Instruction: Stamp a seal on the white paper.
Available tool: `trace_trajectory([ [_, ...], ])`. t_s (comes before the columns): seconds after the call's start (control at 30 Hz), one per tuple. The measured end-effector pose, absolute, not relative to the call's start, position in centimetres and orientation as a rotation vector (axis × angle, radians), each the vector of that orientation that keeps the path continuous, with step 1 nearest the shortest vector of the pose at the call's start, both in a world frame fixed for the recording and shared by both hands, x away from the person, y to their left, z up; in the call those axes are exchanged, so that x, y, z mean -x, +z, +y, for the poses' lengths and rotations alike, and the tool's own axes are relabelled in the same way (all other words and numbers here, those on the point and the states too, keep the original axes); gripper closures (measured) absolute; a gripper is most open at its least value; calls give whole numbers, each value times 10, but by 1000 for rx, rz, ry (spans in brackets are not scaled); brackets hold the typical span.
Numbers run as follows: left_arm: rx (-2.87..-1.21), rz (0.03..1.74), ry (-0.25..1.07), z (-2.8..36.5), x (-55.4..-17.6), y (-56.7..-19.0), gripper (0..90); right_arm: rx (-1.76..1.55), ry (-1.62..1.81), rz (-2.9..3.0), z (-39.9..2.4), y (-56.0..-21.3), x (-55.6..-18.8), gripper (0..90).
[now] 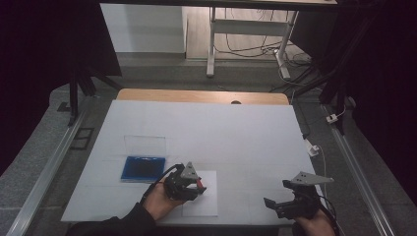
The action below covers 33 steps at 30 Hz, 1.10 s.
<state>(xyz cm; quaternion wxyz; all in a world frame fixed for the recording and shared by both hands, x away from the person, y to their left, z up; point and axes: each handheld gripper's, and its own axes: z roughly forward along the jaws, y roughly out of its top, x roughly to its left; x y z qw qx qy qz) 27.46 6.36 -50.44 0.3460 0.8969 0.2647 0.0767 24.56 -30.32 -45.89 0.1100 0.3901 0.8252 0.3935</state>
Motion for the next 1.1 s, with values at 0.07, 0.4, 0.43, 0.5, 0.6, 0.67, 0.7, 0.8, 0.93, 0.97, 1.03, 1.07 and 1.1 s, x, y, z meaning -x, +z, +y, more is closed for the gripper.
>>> trace_trajectory([
  [0.07,-2326,685,197,64,-274,-503,584,-1146,1151,2426,-303,-459,-246,15],
  [0.4,-2266,698,192,76,-274,-489,584,-1144,1153,2428,-303,-459,-246,14],
  [0.43,-2259,700,195,78,-274,-487,584,-1142,1152,2429,-303,-459,-246,15],
  [0.5,-2250,701,202,80,-274,-485,584,-1142,1153,2429,-303,-459,-246,15],
  [0.6,-2242,698,216,84,-273,-481,584,-1142,1158,2428,-303,-459,-246,15],
  [0.67,-2242,700,224,86,-273,-479,584,-1142,1153,2428,-303,-459,-246,15],
  [0.7,-2238,705,225,87,-272,-479,584,-1143,1153,2428,-303,-459,-246,14],
  [0.8,-2234,716,230,91,-272,-476,584,-1142,1152,2429,-303,-459,-246,15],
  [0.93,-2226,727,231,97,-272,-473,584,-1142,1158,2427,-303,-459,-246,14],
  [0.97,-2225,732,235,98,-271,-473,584,-1142,1158,2427,-303,-459,-246,15],
  [1.03,-2226,736,243,101,-271,-471,584,-1142,1157,2427,-302,-459,-246,15],
  [1.07,-2225,742,245,102,-271,-470,584,-1141,1157,2428,-302,-459,-246,15],
  [1.1,-2225,742,245,103,-271,-470,583,-1140,1157,2428,-303,-459,-246,15],
])
